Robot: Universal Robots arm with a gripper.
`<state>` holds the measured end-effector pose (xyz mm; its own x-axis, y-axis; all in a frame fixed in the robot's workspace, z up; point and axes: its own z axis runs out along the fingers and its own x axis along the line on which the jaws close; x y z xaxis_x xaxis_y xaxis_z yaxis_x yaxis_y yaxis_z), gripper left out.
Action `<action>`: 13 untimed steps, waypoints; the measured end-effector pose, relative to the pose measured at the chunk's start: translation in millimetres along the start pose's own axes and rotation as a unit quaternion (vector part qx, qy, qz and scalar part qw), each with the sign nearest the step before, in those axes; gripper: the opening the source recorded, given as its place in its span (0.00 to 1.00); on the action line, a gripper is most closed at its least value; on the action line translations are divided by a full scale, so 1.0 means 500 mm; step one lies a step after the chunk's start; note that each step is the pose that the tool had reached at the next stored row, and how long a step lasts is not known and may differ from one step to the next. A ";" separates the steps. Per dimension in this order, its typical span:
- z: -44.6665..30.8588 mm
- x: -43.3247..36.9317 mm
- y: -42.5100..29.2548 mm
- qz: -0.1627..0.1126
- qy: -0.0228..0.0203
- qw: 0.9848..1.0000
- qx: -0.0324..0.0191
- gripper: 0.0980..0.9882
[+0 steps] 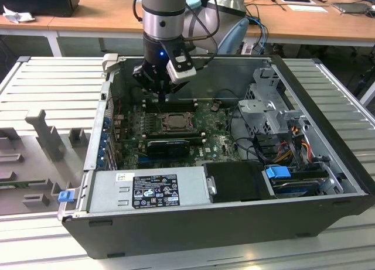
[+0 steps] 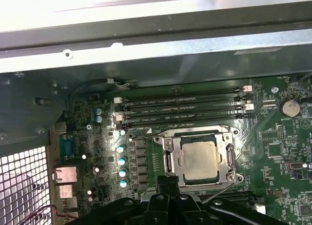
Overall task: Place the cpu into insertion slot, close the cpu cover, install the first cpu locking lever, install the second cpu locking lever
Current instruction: 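Install the first cpu locking lever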
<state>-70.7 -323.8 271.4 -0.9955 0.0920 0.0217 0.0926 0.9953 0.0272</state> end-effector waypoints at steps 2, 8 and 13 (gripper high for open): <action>0.000 0.002 0.000 -0.002 0.000 1.000 0.000 0.01; 0.002 0.011 -0.001 -0.009 0.000 1.000 0.000 0.01; 0.003 0.015 -0.002 -0.012 0.000 1.000 0.000 0.01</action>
<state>-78.1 -323.8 270.2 -0.9975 0.0679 0.0219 0.0685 0.9973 0.0272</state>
